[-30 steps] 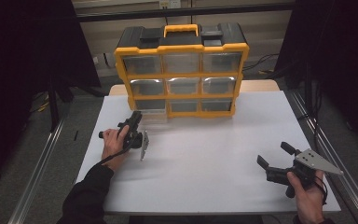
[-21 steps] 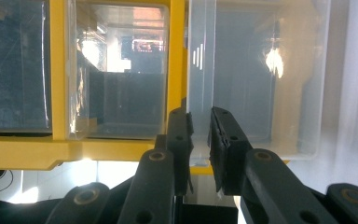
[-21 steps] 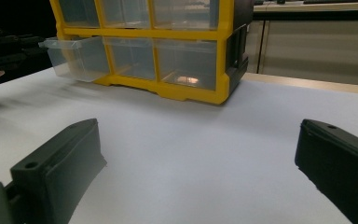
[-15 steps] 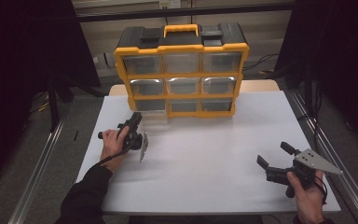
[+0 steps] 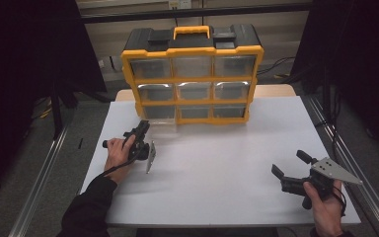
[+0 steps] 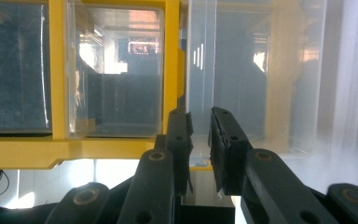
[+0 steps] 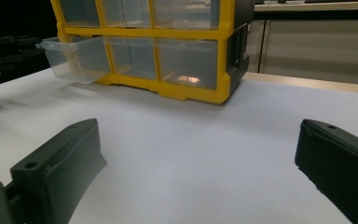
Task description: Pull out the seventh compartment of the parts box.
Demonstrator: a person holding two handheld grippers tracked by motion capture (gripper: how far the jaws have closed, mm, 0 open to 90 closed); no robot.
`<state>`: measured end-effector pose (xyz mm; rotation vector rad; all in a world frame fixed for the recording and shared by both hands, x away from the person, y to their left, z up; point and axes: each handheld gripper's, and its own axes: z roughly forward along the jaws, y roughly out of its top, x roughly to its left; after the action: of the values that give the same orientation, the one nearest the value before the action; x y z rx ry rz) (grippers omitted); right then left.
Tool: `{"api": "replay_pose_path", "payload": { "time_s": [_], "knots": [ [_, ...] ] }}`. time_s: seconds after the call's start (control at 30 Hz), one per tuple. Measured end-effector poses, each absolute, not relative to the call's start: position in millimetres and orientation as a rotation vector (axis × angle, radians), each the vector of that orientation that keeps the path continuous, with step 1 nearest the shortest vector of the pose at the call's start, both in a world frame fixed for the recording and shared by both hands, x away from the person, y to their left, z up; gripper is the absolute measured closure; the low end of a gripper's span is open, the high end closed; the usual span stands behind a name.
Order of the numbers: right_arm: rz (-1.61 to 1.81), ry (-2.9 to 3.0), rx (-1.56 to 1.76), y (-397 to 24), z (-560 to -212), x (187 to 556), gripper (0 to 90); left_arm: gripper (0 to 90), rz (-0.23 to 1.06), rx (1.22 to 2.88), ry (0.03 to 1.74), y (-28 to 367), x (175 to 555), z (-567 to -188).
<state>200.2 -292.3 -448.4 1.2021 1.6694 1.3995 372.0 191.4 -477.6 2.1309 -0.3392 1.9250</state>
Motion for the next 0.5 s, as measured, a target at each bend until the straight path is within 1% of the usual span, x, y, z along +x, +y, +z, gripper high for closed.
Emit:
{"api": "replay_pose_path", "payload": {
  "time_s": [0.07, 0.23, 0.27, 0.3, 0.4, 0.5],
  "knots": [
    [1.402, 1.668, 1.208, -292.3, -448.5, 200.2, 0.2, 78.9, 1.919, 2.122, -0.305, 191.2, 369.7, -479.3],
    [1.4, 1.671, 1.199, -292.4, -448.5, 200.1, 0.1, 78.8, 1.925, 2.12, -0.319, 191.0, 367.4, -477.6],
    [1.401, 1.671, 1.195, -292.4, -448.6, 200.3, 0.2, 78.9, 1.895, 2.099, -0.316, 191.1, 368.5, -478.8],
    [1.401, 1.671, 1.199, -292.5, -448.6, 200.0, 0.2, 78.9, 1.915, 2.129, -0.31, 192.0, 365.6, -477.4],
    [1.401, 1.67, 1.205, -292.5, -448.6, 199.9, 0.2, 78.9, 1.931, 2.132, -0.324, 191.7, 363.3, -475.6],
    [1.402, 1.672, 1.195, -292.2, -448.5, 200.3, 0.2, 78.9, 1.923, 2.136, -0.309, 191.8, 362.6, -476.3]
  ]
}}
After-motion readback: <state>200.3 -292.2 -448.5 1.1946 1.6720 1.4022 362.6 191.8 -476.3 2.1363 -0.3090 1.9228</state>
